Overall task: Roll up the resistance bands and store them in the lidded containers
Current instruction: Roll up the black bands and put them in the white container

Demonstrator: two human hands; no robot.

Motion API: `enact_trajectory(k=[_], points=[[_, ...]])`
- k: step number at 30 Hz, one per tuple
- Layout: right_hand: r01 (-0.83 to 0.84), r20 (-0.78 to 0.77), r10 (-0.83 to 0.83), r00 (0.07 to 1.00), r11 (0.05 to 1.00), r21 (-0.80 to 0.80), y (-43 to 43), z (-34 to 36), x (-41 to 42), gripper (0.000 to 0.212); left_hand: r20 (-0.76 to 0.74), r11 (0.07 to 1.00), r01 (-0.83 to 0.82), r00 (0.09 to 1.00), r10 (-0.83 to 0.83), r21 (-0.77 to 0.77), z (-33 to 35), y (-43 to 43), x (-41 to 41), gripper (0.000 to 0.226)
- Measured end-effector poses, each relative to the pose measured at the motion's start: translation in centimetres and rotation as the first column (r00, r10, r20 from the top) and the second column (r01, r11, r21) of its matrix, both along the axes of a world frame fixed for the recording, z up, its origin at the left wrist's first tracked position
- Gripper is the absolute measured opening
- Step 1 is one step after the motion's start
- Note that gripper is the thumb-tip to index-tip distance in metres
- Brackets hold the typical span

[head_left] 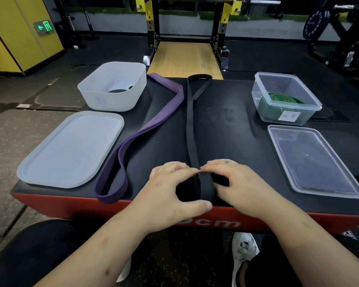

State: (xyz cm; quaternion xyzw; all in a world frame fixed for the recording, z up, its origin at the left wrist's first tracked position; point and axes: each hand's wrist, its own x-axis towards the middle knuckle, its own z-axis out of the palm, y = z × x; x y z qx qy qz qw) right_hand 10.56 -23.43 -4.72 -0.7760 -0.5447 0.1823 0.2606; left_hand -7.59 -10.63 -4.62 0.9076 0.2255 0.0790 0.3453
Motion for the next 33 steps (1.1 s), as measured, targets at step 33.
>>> enact_trajectory(k=[33], points=[[-0.101, -0.087, 0.106, 0.991, 0.993, 0.056, -0.6, 0.1, 0.9, 0.049, -0.009, 1.0, 0.024, 1.0, -0.024, -0.006, -0.9, 1.4, 0.8, 0.088]])
